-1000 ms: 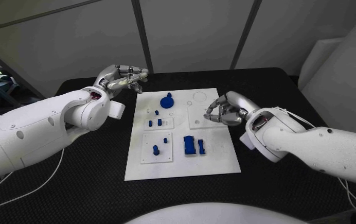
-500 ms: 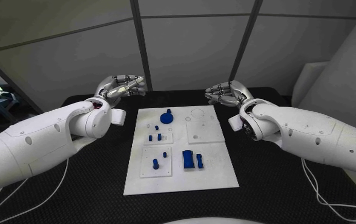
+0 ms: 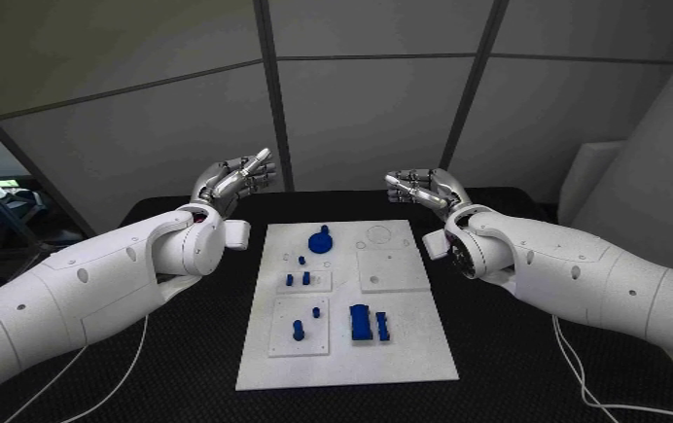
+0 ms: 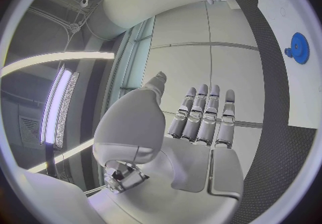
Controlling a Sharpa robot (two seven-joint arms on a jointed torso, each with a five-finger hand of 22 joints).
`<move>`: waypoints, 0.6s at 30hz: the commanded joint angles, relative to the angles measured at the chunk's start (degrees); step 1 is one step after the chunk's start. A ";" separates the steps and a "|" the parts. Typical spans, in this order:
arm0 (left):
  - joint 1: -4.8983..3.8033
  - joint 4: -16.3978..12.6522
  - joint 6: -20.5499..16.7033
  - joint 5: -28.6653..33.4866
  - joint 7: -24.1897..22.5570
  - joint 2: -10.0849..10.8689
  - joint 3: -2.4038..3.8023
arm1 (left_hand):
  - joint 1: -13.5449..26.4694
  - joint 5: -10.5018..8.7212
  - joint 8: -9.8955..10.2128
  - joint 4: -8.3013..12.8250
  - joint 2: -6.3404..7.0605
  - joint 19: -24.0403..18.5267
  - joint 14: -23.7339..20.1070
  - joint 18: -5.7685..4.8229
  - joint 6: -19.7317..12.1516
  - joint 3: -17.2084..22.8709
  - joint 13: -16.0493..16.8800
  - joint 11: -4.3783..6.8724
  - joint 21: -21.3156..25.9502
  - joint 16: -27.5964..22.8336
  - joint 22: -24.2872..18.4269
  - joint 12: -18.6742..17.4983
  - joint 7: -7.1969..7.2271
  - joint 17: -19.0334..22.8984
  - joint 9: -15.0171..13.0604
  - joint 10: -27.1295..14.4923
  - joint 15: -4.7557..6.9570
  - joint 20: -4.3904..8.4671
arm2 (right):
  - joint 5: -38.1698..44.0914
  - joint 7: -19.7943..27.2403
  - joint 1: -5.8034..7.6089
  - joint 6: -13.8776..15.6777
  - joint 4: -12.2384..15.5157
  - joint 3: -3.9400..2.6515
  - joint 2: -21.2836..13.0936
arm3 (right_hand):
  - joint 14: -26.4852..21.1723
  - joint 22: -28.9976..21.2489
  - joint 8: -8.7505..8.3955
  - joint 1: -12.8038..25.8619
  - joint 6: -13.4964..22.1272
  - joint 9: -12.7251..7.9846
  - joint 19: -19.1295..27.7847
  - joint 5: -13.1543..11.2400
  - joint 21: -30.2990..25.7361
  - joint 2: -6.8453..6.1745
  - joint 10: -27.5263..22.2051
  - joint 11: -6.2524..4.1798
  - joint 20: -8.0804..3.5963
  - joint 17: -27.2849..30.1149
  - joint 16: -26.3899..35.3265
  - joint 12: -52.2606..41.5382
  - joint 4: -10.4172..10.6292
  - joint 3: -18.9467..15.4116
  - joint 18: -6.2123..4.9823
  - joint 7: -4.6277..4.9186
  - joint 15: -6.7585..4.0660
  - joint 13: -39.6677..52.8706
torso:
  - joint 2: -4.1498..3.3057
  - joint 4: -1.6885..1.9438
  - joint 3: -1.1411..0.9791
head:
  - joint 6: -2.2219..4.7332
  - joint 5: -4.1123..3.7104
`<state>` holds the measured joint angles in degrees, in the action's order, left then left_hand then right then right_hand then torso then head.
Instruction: Assemble the parts on the task board
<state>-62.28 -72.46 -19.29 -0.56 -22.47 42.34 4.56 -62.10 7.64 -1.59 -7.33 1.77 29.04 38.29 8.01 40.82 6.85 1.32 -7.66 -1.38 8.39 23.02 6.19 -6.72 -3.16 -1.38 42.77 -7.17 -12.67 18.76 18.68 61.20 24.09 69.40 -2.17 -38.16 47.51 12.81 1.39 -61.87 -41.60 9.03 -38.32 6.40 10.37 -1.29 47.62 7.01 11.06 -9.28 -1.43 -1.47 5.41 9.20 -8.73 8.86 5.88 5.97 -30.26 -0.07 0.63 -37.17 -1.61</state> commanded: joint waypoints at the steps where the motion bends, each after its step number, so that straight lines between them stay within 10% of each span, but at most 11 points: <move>1: 0.16 -1.95 -3.52 -0.09 -1.17 0.15 -0.39 | 19.81 -2.43 1.59 2.32 -1.77 -9.27 -12.22 -2.40 -13.02 -2.17 -1.32 2.44 1.38 -2.70 -7.35 -1.97 2.15 3.16 1.38 -13.65 2.28 4.04 | -3.04 1.97 -0.07 3.53 2.53 0.23 -0.66 | -15.32 -4.13 -1.39 19.94 13.40 -2.90 12.36 -2.08 -3.31 1.29 -15.35 -2.26 -3.56 3.01 1.43 1.47 -5.41 -3.00 2.84 -2.87 -5.88 -1.90 | -0.50 0.03 -0.34 | 1.35 0.81; 5: 0.67 -6.03 -9.11 0.08 -2.78 0.73 -1.48 | 26.81 -3.25 1.59 3.12 -1.77 -12.55 -16.54 -2.41 -17.64 -6.85 -1.32 3.31 1.38 -3.64 -9.94 -6.19 6.72 3.16 1.38 -18.47 3.09 5.47 | -7.91 4.80 -0.37 8.65 8.12 0.83 -2.48 | -20.08 -5.42 -1.39 26.12 17.57 -3.81 16.20 -6.40 -4.37 1.29 -20.12 -2.96 -4.66 3.92 1.43 1.47 -5.41 -3.99 3.46 -3.76 -5.88 -5.97 | -0.86 0.06 -0.59 | 2.60 1.51; 6: 0.83 -7.25 -10.78 0.13 -3.27 0.90 -1.81 | 27.84 -3.41 1.59 3.26 -1.77 -13.03 -17.17 -2.41 -18.27 -6.85 -1.32 3.43 1.38 -3.77 -10.33 -6.19 6.72 3.16 1.38 -19.19 7.17 5.68 | -9.37 5.65 -0.46 10.17 9.79 1.01 -3.02 | -21.31 -5.75 -1.39 27.75 18.67 -4.04 17.19 -6.40 -4.67 1.29 -21.38 -7.01 -4.96 4.19 1.43 1.47 -5.41 -4.27 3.46 -3.99 -5.88 -5.97 | -0.90 0.06 -0.62 | 2.72 1.58; 7: 0.98 -8.46 -12.44 0.18 -3.75 1.08 -2.14 | 29.49 -7.64 1.59 7.33 -1.77 -13.79 -18.20 -2.42 -19.38 -6.85 -1.32 3.65 1.38 -3.99 -10.95 -6.19 6.72 3.16 1.38 -20.32 7.17 6.03 | -10.68 6.41 -0.54 11.55 11.29 1.17 -3.51 | -22.46 -6.06 -1.39 29.23 19.67 -4.25 18.12 -6.40 -4.89 1.29 -22.51 -7.01 -5.22 4.39 1.43 1.47 -5.41 -4.52 3.46 -4.20 -5.88 -5.97 | -0.92 0.07 -0.63 | 2.78 1.61; 8: 1.13 -9.62 -14.04 0.23 -4.21 1.24 -2.45 | 30.77 -7.64 1.59 7.33 -1.77 -14.41 -18.98 -3.28 -20.22 -6.85 -1.32 7.66 1.38 -4.13 -11.42 -6.19 6.72 3.16 1.38 -21.19 7.17 6.25 | -11.87 7.11 -0.61 12.80 12.66 1.32 -3.96 | -23.43 -6.31 -1.39 30.47 20.51 -4.45 18.90 -6.40 -5.12 1.29 -23.45 -7.01 -5.44 4.58 1.43 1.47 -5.41 -4.70 3.94 -4.38 -5.88 -5.97 | -0.92 0.07 -0.63 | 2.79 1.61; 9: 1.27 -10.73 -15.55 0.28 -4.64 1.40 -2.75 | 32.00 -7.64 1.59 7.33 -1.77 -14.98 -19.74 -8.01 -21.03 -6.85 -1.32 7.66 1.38 -4.35 -11.87 -6.19 6.72 3.16 1.38 -22.00 7.17 6.52 | -13.00 7.76 -0.68 13.98 13.95 1.46 -4.38 | -24.36 -6.58 -1.39 31.69 21.32 -4.62 19.66 -6.40 -5.30 1.29 -24.41 -7.01 -5.64 4.78 1.43 1.47 -5.41 -4.88 4.10 -4.55 -5.88 -5.97 | -0.92 0.07 -0.63 | 2.79 1.61; 11: 1.52 -12.75 -18.32 0.36 -5.44 1.68 -3.29 | 33.95 -7.64 1.59 7.33 -1.77 -15.86 -20.94 -8.01 -22.33 -6.85 -1.32 7.66 1.38 -8.39 -12.60 -6.19 6.72 3.16 1.38 -23.38 7.17 6.94 | -15.00 8.93 -0.81 16.09 16.25 1.71 -5.13 | -25.89 -6.99 -1.39 33.70 22.67 -4.92 20.89 -6.40 -5.62 1.29 -25.92 -7.01 -6.01 5.06 1.43 1.47 -5.41 -5.17 4.09 -4.85 -5.88 -5.97 | -0.92 0.07 -0.63 | 2.79 1.61; 12: 1.63 -13.60 -19.49 0.40 -5.78 1.80 -3.52 | 35.12 -7.64 1.59 7.33 -1.77 -16.45 -21.66 -8.01 -23.09 -6.85 -1.32 7.66 1.38 -8.39 -13.03 -6.19 6.72 3.16 1.38 -24.21 7.17 7.16 | -15.82 9.40 -0.86 16.94 17.19 1.81 -5.44 | -26.78 -7.22 -1.39 34.85 23.47 -9.03 21.60 -6.40 -5.85 1.29 -26.84 -7.01 -6.23 5.24 1.43 1.47 -5.41 -9.20 4.10 -8.86 -5.88 -5.97 | -0.92 0.07 -0.63 | 2.79 1.61; 16: 1.95 -16.17 -23.01 0.50 -6.80 2.17 -4.21 | 39.29 -7.64 1.59 7.33 -1.77 -18.37 -24.24 -8.01 -25.84 -6.85 -1.32 7.66 1.38 -8.39 -14.57 -6.19 6.72 3.16 1.38 -27.05 7.17 8.04 | -18.09 10.73 -1.00 19.33 19.80 2.09 -6.29 | -29.95 -8.08 -1.39 38.98 26.19 -9.03 24.15 -6.40 -10.37 1.29 -30.02 -7.01 -6.99 9.28 1.43 1.47 -5.41 -9.20 4.72 -8.86 -5.88 -5.97 | -0.92 0.07 -0.63 | 2.79 1.61; 17: 2.01 -16.59 -23.59 0.52 -6.96 2.23 -4.32 | 40.18 -7.64 1.59 7.33 -1.77 -18.80 -24.79 -8.01 -26.41 -6.85 -1.32 7.66 1.38 -8.39 -14.91 -6.19 6.72 3.16 1.38 -27.69 7.17 8.20 | -18.41 10.91 -1.02 19.66 20.15 2.13 -6.40 | -30.47 -8.22 -1.39 39.66 26.65 -9.03 24.55 -6.40 -10.37 1.29 -30.53 -7.01 -11.06 9.28 1.43 1.47 -5.41 -9.20 8.73 -8.86 -5.88 -5.97 | -0.92 0.07 -0.63 | 2.79 1.61; 18: 2.05 -16.94 -24.07 0.54 -7.10 2.27 -4.42 | 40.77 -7.64 1.59 7.33 -1.77 -19.05 -25.16 -8.01 -26.82 -6.85 -1.32 7.66 1.38 -8.39 -15.11 -6.19 6.72 3.16 1.38 -28.10 7.17 8.32 | -18.62 11.04 -1.03 19.89 20.40 2.15 -6.48 | -31.12 -8.40 -1.39 40.53 27.23 -9.03 25.13 -6.40 -10.37 1.29 -31.19 -7.01 -11.06 9.28 1.43 1.47 -5.41 -9.20 8.73 -8.86 -5.88 -5.97 | -0.92 0.07 -0.63 | 2.79 1.61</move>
<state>-60.15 -88.97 -37.60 -0.20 -26.49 44.52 0.11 -28.85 1.07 -0.28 -1.13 0.05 13.55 17.79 2.63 18.96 0.56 0.13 -1.06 -0.37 1.54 10.67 0.72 -0.61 -0.18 -0.10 19.84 -0.85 -5.81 4.28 26.25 60.08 39.42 89.41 0.02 -44.54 22.22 6.01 0.44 -28.96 -19.49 2.07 -18.02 0.79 3.58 -0.06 22.29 0.77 4.59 -2.39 -0.27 -0.43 0.30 2.09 -4.75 2.02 0.38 0.42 -31.15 0.00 0.02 -34.37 -0.01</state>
